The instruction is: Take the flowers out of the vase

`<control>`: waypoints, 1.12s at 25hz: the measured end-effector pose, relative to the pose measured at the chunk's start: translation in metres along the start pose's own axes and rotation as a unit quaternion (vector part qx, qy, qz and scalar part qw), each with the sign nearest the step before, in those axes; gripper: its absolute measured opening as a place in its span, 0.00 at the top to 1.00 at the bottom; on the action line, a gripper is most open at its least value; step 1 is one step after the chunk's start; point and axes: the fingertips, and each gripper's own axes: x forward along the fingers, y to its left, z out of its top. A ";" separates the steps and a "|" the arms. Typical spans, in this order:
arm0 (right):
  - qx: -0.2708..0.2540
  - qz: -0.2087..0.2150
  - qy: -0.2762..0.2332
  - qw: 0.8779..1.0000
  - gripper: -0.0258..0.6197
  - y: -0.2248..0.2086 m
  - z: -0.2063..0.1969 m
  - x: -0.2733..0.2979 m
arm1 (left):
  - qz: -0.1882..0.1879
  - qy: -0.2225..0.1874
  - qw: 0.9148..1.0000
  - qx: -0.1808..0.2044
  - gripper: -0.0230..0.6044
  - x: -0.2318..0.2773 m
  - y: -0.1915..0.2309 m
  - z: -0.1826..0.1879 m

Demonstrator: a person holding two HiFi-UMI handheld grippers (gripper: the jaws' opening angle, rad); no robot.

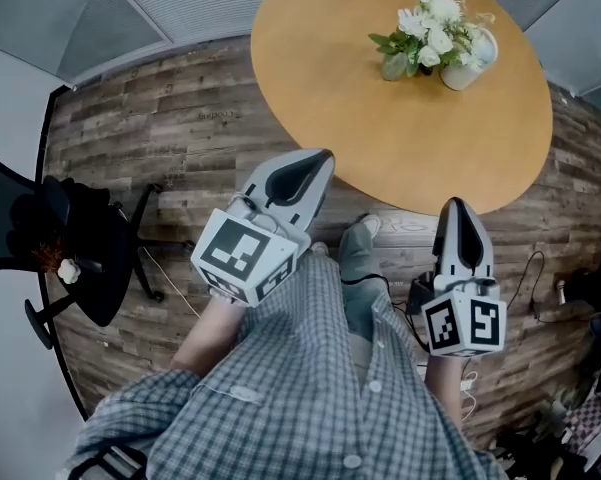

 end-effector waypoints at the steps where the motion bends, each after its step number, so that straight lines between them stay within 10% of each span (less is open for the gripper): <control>1: 0.001 0.002 0.000 1.000 0.94 -0.004 0.000 0.005 | 0.001 -0.001 1.000 -0.001 0.95 0.006 0.001 0.001; 28: -0.011 0.111 0.051 0.992 0.94 -0.089 0.023 0.143 | 0.064 0.025 0.998 0.007 0.95 0.153 0.035 0.017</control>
